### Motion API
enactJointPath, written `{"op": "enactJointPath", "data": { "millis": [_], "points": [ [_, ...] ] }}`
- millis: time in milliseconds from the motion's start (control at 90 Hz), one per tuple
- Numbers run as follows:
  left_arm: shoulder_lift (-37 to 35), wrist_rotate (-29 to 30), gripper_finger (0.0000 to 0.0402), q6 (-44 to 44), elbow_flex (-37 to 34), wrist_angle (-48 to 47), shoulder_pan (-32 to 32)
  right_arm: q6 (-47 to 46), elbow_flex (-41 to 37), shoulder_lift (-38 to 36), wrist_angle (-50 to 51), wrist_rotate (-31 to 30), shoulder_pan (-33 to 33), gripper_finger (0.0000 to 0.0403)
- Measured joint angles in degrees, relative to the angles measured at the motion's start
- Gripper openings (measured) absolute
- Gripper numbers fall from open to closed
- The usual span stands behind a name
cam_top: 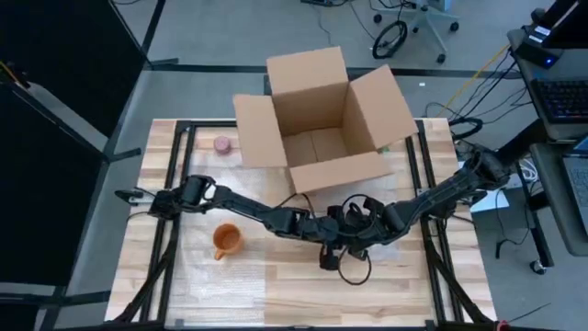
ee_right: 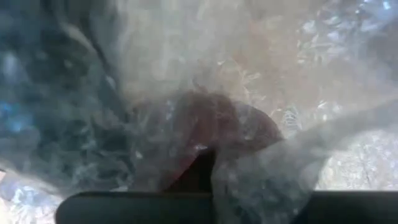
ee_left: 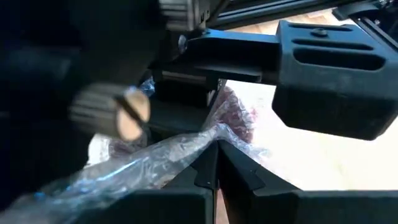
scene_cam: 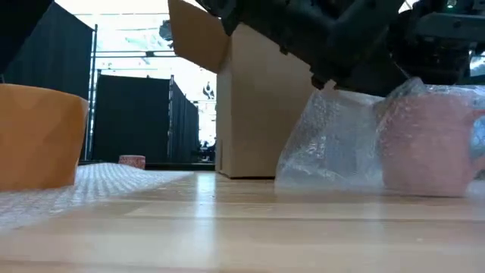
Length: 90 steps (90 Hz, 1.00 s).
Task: Wrap mug
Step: Wrap the pink cup with the bubble wrap
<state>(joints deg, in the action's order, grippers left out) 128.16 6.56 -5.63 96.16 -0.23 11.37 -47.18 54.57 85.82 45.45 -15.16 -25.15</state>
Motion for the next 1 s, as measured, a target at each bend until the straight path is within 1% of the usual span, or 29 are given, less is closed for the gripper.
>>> {"op": "enactJointPath", "data": {
  "millis": [211, 344, 744, 800, 1000],
  "points": [
    [0.0, 0.2, 0.0000, -0.1, 0.0, 0.0, -0.2, 1.2, 0.4, -0.9, 0.9, 0.8, 0.0, 0.0000],
    [0.0, 1.1, 0.0000, 0.4, 0.1, 0.2, -0.6, 2.4, 1.9, -2.0, 3.1, 3.8, -0.1, 0.0000],
    [0.0, 1.2, 0.0000, 0.4, 0.2, 0.5, -0.6, 3.1, 2.2, -4.6, 4.4, 3.9, -0.1, 0.0000],
    [-0.1, 1.2, 0.0000, 0.5, 0.0, 0.1, -0.5, 3.2, 2.2, -5.4, 5.8, 3.9, -0.1, 0.0000],
    [-0.1, 1.1, 0.0000, 0.6, 0.2, 1.5, -0.6, 3.8, 2.3, -7.9, 5.9, 4.6, 0.0, 0.0000]
  ]
}}
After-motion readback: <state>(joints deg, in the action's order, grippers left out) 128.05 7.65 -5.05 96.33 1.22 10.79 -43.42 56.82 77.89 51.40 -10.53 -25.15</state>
